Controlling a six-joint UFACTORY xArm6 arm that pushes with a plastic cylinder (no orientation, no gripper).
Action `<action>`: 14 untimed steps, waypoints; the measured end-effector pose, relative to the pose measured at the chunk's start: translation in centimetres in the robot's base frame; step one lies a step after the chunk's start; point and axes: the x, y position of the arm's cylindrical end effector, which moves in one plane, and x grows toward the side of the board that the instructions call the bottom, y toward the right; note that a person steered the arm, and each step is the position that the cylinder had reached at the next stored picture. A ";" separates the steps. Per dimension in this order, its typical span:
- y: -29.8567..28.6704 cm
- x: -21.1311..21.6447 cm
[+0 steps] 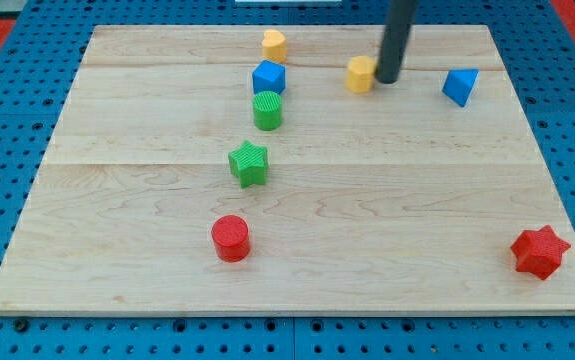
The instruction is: Move the yellow hexagon to the bottom of the blue cube
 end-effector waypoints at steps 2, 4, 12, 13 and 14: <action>-8.3 -1.4; -11.7 0.4; -12.2 6.7; -12.0 6.6; -12.2 5.2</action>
